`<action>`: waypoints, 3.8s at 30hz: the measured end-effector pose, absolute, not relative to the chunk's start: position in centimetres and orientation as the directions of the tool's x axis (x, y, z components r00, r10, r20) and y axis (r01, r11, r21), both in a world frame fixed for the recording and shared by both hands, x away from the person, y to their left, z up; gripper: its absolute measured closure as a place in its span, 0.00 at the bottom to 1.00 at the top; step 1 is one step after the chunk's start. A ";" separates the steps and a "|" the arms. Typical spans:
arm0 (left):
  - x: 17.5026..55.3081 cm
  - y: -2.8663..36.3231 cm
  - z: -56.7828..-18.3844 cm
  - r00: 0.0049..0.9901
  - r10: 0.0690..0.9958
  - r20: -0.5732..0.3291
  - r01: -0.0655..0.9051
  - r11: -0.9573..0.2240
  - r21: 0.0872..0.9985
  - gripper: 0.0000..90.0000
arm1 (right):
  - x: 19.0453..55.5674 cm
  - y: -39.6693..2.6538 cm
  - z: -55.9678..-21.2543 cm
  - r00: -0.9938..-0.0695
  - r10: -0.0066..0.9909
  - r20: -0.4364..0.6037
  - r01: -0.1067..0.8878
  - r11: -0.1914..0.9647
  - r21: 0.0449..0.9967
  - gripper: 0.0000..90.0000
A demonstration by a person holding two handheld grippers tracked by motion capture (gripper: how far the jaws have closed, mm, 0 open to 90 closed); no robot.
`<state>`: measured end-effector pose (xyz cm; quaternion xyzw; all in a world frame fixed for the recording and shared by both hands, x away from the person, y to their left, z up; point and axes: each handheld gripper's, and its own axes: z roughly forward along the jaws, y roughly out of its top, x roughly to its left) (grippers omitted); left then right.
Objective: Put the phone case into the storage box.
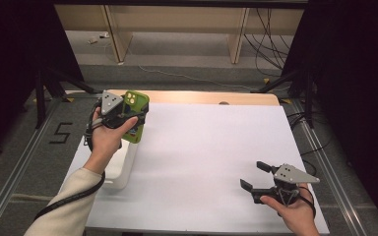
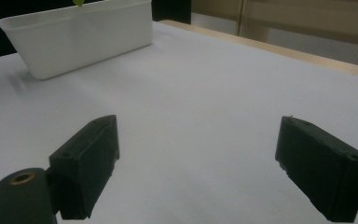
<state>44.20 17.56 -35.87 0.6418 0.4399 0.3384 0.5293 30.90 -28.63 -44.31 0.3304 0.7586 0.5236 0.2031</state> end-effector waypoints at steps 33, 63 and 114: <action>44.7 19.6 -36.4 0.339 0.940 -0.039 0.205 -0.034 0.978 0.18 | 30.9 -28.7 -44.3 -0.699 0.714 0.037 0.288 0.234 0.929 0.16; 45.6 21.3 -36.4 0.319 0.947 -0.047 0.198 -0.018 0.980 0.18 | 30.9 -28.7 -44.3 -0.698 0.715 0.040 0.288 0.229 0.930 0.16; 48.7 22.9 -37.2 0.271 0.961 -0.056 0.231 -0.009 0.973 0.18 | 30.9 -28.8 -44.3 -0.694 0.718 0.042 0.290 0.227 0.930 0.16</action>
